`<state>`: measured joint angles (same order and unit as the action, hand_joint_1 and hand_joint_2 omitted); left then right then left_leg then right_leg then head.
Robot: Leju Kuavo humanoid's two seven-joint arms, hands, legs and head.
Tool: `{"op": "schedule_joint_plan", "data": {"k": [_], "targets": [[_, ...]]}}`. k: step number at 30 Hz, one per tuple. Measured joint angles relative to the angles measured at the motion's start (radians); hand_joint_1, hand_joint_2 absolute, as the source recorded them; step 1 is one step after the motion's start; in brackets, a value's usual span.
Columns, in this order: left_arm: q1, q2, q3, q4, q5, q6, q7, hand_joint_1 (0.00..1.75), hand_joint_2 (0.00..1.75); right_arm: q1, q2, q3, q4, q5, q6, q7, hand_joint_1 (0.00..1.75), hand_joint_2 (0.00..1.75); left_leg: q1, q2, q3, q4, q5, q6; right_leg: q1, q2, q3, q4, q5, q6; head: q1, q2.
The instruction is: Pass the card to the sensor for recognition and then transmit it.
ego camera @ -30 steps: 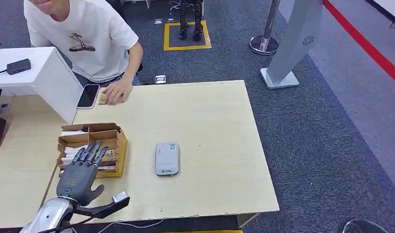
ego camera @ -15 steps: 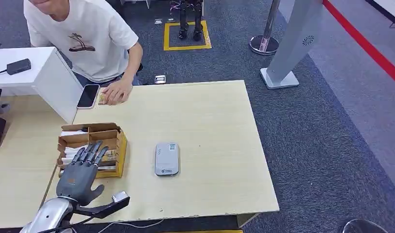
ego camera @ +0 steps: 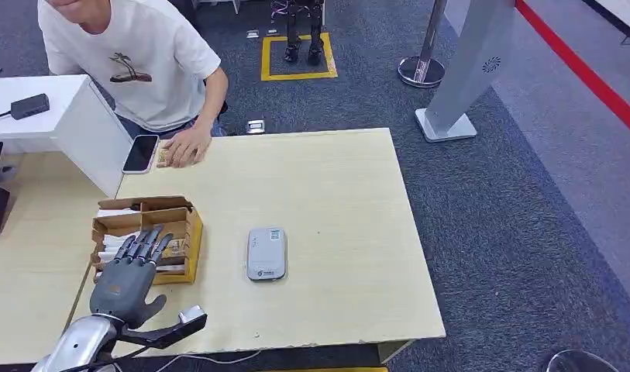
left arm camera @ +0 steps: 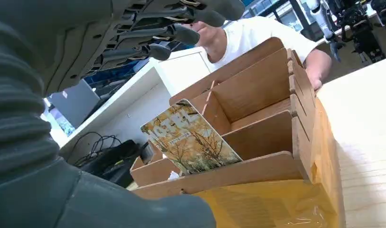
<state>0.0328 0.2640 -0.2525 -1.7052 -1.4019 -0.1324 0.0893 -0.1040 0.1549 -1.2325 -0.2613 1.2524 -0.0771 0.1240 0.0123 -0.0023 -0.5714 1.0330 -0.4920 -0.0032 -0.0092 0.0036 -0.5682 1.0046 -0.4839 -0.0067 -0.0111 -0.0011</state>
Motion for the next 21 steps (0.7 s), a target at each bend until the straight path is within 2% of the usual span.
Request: {"op": "schedule_joint_plan", "data": {"k": [21], "targets": [[0.000, 0.000, 0.000, 0.000, 0.000, 0.000, 0.000, 0.00, 1.75, 0.000, 0.000, 0.000, 0.000, 0.000, 0.000, 0.000, 0.00, 0.00, 0.000, 0.000, 0.000, 0.000, 0.000, 0.000, 0.000, 0.000, 0.000, 0.000, 0.000, 0.000, 0.000, 0.000]]}}
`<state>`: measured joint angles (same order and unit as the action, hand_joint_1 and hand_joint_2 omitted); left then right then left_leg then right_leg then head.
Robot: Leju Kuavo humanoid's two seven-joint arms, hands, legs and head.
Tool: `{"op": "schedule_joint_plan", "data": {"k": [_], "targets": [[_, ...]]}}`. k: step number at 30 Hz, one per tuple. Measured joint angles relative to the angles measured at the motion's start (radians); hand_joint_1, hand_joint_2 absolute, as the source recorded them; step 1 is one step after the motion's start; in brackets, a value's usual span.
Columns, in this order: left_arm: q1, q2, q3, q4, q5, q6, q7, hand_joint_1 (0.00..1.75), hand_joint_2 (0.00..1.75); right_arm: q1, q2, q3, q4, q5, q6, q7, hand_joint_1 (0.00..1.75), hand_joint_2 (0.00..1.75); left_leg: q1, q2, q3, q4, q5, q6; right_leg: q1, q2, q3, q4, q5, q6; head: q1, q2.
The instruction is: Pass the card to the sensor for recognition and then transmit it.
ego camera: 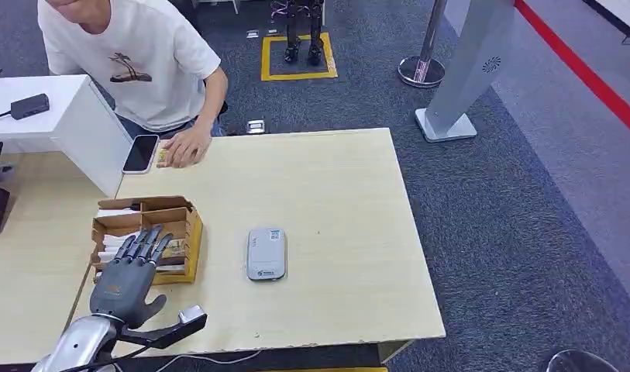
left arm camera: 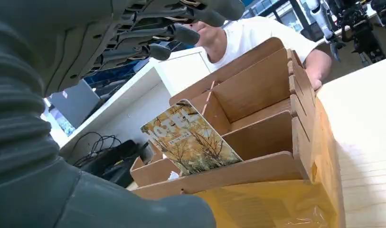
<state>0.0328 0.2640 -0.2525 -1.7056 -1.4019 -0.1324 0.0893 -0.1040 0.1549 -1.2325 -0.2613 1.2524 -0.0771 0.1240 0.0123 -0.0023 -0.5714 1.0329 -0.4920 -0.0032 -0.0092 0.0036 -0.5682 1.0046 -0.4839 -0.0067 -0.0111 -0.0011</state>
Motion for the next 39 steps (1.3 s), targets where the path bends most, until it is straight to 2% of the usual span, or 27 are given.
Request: {"op": "schedule_joint_plan", "data": {"k": [23, 25, 27, 30, 32, 39], "targets": [[0.000, 0.000, 0.000, 0.000, 0.000, 0.000, 0.000, 0.00, 1.75, 0.000, 0.000, 0.000, 0.000, 0.000, 0.000, 0.000, 0.00, 0.00, 0.000, 0.000, 0.000, 0.000, 0.000, 0.000, 0.000, 0.000, 0.000, 0.000, 0.000, 0.000, 0.000, 0.000], [0.004, -0.003, 0.004, 0.000, -0.029, -0.010, 0.038, 0.00, 1.75, 0.000, 0.000, 0.000, 0.000, 0.002, -0.005, 0.001, 0.00, 0.00, 0.000, 0.000, 0.000, 0.000, 0.000, 0.000, 0.000, 0.000, 0.000, 0.000, 0.000, 0.000, 0.000, 0.000], [0.047, -0.041, 0.051, -0.016, -0.088, -0.003, 0.083, 0.00, 1.75, -0.001, 0.000, 0.000, 0.000, 0.002, -0.015, 0.008, 0.00, 0.00, 0.000, 0.003, 0.001, 0.000, -0.001, -0.001, 0.000, 0.003, 0.000, 0.000, 0.000, 0.000, 0.000, 0.000], [0.086, -0.105, 0.121, -0.037, -0.100, 0.060, 0.016, 0.00, 1.75, 0.004, 0.000, 0.000, 0.000, -0.002, -0.020, 0.022, 0.00, 0.00, 0.000, -0.001, -0.001, 0.000, -0.001, 0.000, 0.000, -0.001, -0.001, 0.000, -0.001, 0.001, 0.003, 0.000], [0.093, -0.133, 0.129, -0.047, -0.107, 0.069, 0.012, 0.00, 1.75, 0.000, 0.000, 0.000, 0.000, -0.008, -0.020, 0.022, 0.00, 0.00, -0.001, -0.002, -0.001, 0.000, -0.001, 0.000, 0.000, -0.002, 0.000, 0.000, -0.001, 0.001, 0.003, 0.000], [0.104, -0.175, 0.156, -0.057, -0.110, 0.069, 0.012, 0.00, 1.75, 0.000, 0.000, 0.000, 0.000, -0.011, -0.020, 0.022, 0.00, 0.00, 0.000, -0.002, 0.000, 0.000, -0.001, 0.000, 0.000, -0.002, 0.000, 0.000, -0.001, 0.001, 0.003, 0.000]]}}
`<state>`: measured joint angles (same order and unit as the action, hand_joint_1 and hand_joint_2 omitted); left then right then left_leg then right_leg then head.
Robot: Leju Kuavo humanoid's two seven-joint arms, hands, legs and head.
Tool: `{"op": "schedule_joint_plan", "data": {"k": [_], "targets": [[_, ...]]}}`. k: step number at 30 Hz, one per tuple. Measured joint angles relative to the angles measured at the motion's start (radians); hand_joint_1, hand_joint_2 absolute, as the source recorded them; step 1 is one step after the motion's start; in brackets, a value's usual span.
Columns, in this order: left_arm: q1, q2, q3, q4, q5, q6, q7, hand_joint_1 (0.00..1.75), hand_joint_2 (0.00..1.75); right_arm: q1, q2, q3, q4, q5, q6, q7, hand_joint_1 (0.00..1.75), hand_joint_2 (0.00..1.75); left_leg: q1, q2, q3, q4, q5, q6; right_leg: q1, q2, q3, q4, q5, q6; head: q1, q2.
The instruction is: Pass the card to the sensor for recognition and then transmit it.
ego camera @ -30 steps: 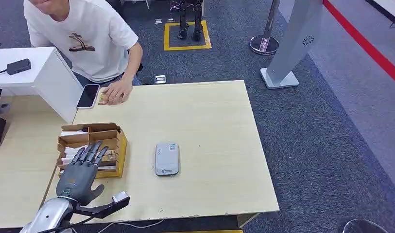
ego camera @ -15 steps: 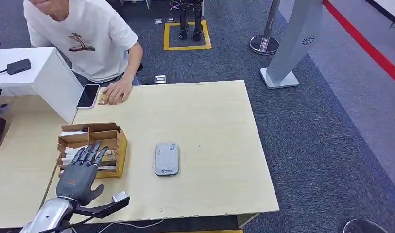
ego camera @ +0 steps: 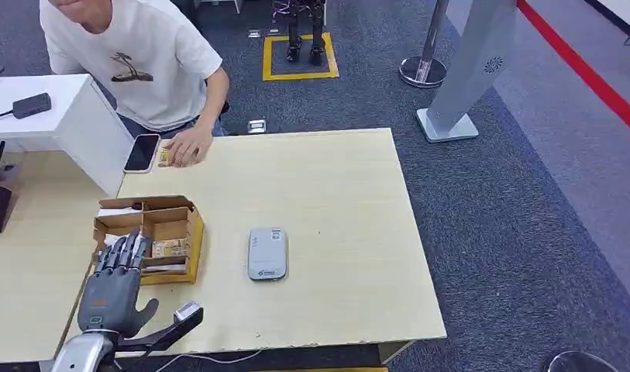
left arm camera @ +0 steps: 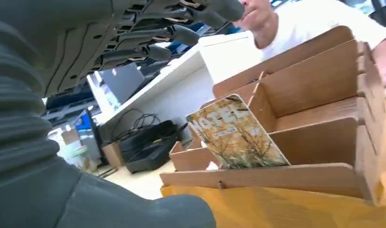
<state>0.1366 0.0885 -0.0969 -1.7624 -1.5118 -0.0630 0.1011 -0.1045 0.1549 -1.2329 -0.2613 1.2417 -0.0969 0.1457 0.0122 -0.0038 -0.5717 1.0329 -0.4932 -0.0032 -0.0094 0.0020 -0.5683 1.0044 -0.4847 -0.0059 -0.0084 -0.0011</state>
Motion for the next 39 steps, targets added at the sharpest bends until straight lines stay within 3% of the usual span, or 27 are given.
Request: {"op": "schedule_joint_plan", "data": {"k": [11, 21, 32, 39], "targets": [[0.001, -0.020, 0.014, -0.003, 0.001, 0.005, 0.000, 0.00, 1.75, 0.000, 0.000, 0.000, 0.000, 0.002, 0.000, 0.000, 0.00, 0.00, 0.000, 0.000, 0.000, 0.000, 0.000, 0.000, 0.000, 0.000, 0.000, 0.000, 0.000, 0.000, 0.000, 0.000], [-0.032, -0.087, 0.045, -0.003, -0.016, 0.024, 0.003, 0.00, 1.75, -0.001, 0.000, 0.000, 0.000, 0.016, 0.000, 0.000, 0.00, 0.00, 0.000, 0.000, 0.000, 0.000, 0.000, 0.000, 0.000, 0.000, 0.000, 0.000, 0.000, 0.000, 0.000, 0.000], [-0.053, -0.093, 0.061, 0.003, -0.019, 0.010, 0.003, 0.00, 1.75, 0.000, 0.000, 0.001, 0.000, 0.021, 0.002, 0.000, 0.00, 0.00, 0.000, 0.000, 0.000, 0.000, 0.000, 0.000, 0.000, 0.000, 0.000, 0.000, 0.000, 0.000, 0.000, 0.000], [-0.127, -0.093, 0.080, 0.082, -0.011, -0.005, -0.012, 0.00, 1.75, -0.001, 0.000, 0.013, 0.000, 0.037, 0.006, -0.011, 0.00, 0.00, 0.000, 0.000, 0.000, 0.000, 0.000, 0.000, 0.000, 0.000, 0.000, 0.000, 0.000, 0.000, 0.000, 0.000]]}}
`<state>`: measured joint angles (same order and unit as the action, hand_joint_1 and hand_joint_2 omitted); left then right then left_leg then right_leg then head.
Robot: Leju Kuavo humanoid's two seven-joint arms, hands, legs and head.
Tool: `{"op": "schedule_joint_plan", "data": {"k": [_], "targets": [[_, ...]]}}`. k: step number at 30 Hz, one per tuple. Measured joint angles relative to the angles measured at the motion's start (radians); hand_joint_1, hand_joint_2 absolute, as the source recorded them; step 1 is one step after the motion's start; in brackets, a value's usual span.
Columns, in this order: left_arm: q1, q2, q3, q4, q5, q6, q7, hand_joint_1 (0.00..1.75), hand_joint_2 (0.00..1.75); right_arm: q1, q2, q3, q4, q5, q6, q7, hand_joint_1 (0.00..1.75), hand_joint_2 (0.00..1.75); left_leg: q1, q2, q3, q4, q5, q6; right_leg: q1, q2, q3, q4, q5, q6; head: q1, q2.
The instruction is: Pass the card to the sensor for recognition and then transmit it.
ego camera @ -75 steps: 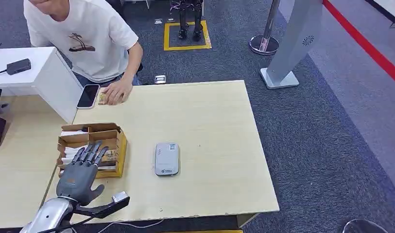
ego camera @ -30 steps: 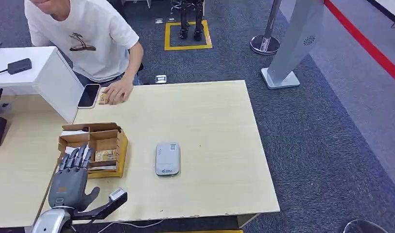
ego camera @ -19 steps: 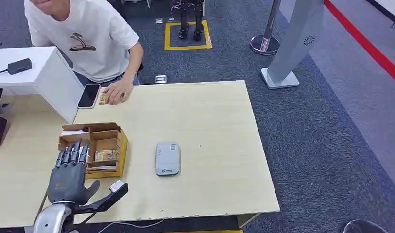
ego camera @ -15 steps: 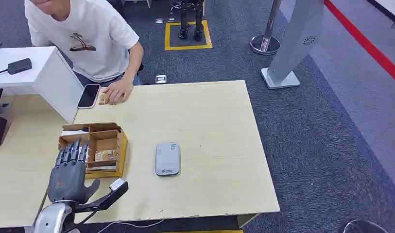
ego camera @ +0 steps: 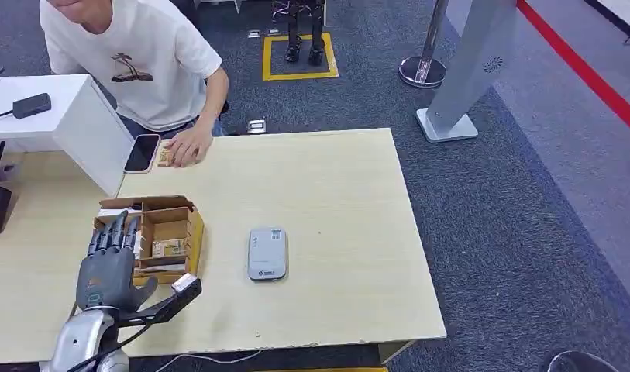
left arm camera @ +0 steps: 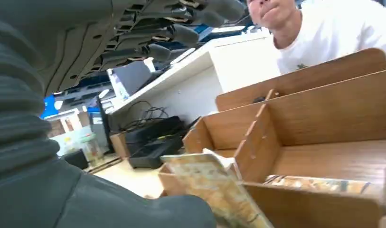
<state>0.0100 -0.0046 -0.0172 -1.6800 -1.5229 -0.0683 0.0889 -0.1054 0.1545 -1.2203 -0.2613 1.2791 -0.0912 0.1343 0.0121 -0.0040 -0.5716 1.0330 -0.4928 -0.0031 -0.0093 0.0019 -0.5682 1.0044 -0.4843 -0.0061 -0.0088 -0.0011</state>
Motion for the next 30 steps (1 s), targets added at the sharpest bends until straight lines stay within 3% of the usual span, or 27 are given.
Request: {"op": "schedule_joint_plan", "data": {"k": [9, 26, 27, 28, 30], "targets": [[-0.058, 0.001, 0.010, 0.089, 0.005, -0.005, -0.019, 0.00, 1.75, -0.001, 0.000, 0.013, 0.000, 0.013, 0.003, 0.004, 0.00, 0.00, 0.000, 0.000, 0.000, 0.000, 0.000, 0.000, 0.000, 0.000, 0.000, 0.000, 0.000, 0.000, 0.000, 0.000], [0.021, 0.035, 0.014, 0.103, 0.047, -0.023, -0.019, 0.00, 1.75, 0.000, 0.000, 0.013, 0.000, -0.003, -0.004, 0.007, 0.00, 0.00, 0.000, 0.000, 0.000, 0.000, 0.000, 0.000, 0.000, 0.001, 0.000, 0.000, 0.000, 0.000, 0.000, 0.000], [0.022, 0.035, 0.014, 0.103, 0.047, -0.023, -0.019, 1.59, 1.75, 0.000, 0.000, 0.013, 0.000, -0.003, -0.004, 0.007, 0.00, 0.00, 0.000, 0.000, 0.000, 0.000, 0.000, 0.000, 0.000, 0.001, 0.000, 0.000, 0.000, 0.000, 0.000, 0.000], [0.022, 0.035, 0.014, 0.103, 0.047, -0.023, -0.019, 1.75, 1.75, 0.000, 0.000, 0.013, 0.000, -0.003, -0.004, 0.007, 0.00, 0.00, 0.000, 0.000, 0.000, 0.000, 0.000, 0.000, 0.000, 0.001, 0.000, 0.000, 0.000, 0.000, 0.000, 0.000], [0.022, 0.035, 0.014, 0.103, 0.047, -0.026, -0.019, 1.75, 1.75, 0.000, 0.000, 0.013, 0.000, -0.003, -0.004, 0.003, 0.00, 0.00, 0.000, 0.000, 0.000, 0.000, 0.000, 0.000, 0.000, 0.001, 0.000, 0.000, 0.000, 0.000, 0.000, 0.000]]}}
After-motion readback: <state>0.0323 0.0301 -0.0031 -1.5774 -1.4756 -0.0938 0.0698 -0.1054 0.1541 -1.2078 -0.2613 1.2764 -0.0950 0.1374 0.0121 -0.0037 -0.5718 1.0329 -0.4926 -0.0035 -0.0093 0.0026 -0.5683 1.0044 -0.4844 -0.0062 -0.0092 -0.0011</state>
